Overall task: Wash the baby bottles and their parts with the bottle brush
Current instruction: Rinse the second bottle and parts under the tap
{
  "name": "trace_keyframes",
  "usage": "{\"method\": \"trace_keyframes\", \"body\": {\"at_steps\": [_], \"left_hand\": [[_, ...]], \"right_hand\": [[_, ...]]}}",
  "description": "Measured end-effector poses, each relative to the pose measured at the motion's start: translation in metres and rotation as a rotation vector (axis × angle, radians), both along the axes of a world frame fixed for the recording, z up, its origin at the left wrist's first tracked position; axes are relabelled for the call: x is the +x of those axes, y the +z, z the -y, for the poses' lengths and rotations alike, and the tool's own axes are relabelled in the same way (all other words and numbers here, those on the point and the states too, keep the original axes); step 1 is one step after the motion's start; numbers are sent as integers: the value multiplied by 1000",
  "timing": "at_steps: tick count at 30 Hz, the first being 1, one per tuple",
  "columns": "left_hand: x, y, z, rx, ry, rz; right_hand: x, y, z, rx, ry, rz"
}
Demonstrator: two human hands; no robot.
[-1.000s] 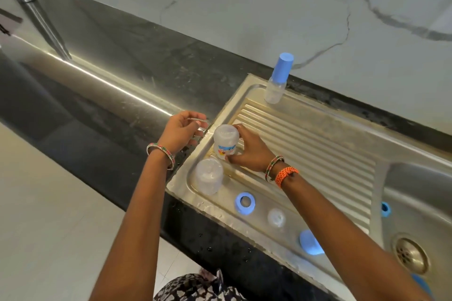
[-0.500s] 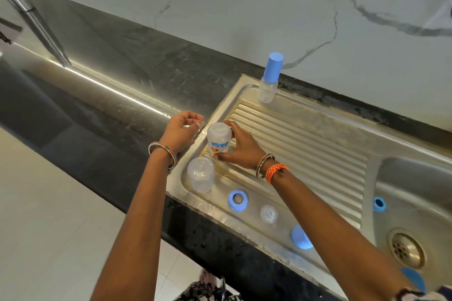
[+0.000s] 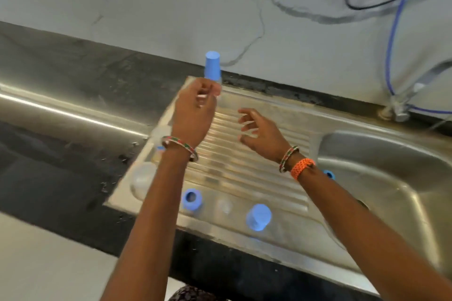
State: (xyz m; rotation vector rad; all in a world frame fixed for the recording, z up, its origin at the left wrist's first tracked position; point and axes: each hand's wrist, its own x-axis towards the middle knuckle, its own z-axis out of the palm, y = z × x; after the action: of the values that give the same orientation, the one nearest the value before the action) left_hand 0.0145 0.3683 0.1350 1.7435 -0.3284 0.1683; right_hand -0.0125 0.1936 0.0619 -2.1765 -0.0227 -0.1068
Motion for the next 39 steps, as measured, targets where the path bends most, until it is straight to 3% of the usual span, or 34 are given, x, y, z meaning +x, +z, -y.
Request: {"method": "trace_keyframes", "body": {"at_steps": [3, 7, 12, 17, 20, 24, 27, 30, 39], "left_hand": [[-24, -19, 89, 64, -267, -79], [-49, -64, 187, 149, -380, -222], [-59, -113, 269, 142, -376, -420], [-72, -141, 305, 109, -311, -555], [-81, -156, 317, 105, -299, -612], [-87, -167, 338, 148, -276, -641], [-90, -163, 364, 218, -273, -577], [-93, -136, 396, 184, -359, -525], [-97, -84, 444, -131, -544, -696]], "right_hand": [[-32, -15, 86, -67, -269, 69], [-81, -76, 200, -223, -540, -178], [-103, -161, 262, -303, -237, -529], [-96, -205, 269, -533, -143, -527], [-96, -214, 279, -495, -161, -505], [-100, -198, 290, -198, -319, -494], [-106, -155, 306, 232, -608, -239], [-105, -98, 335, 607, -660, -72], [-118, -21, 367, 316, -525, 98]]}}
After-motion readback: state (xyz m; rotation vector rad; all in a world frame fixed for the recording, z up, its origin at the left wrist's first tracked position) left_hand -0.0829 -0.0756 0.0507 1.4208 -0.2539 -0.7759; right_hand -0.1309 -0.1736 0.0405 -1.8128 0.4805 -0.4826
